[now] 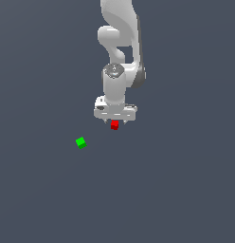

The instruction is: Stack the red cube on top of the green cube.

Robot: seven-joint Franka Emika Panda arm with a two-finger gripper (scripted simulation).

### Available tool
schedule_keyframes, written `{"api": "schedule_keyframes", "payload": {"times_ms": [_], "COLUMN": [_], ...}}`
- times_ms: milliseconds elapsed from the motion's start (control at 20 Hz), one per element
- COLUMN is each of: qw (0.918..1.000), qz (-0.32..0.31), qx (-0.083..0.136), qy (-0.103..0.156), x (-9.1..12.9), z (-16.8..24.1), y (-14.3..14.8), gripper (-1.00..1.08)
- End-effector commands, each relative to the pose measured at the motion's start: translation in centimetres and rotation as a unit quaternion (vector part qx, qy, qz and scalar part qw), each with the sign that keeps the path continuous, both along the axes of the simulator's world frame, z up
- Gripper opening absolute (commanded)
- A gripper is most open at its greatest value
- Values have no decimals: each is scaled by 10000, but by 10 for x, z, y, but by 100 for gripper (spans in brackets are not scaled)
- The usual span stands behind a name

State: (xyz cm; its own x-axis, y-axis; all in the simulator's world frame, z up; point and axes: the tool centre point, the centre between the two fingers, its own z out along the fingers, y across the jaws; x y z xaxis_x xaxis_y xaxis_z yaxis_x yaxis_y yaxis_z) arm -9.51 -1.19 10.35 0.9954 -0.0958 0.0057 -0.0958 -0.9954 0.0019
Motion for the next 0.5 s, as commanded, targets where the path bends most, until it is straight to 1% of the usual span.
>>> {"api": "schedule_keyframes", "payload": {"times_ms": [0,250,450], "qw": [10000,9999,9998], "qz": [-66,-158,-198], "qx": [3,7,10], "qy": [7,20,26], "x": [-14,-33,-41], "z": [-10,-25,-31], "y": [-2,-4,-4], "gripper": [100,100,100]}}
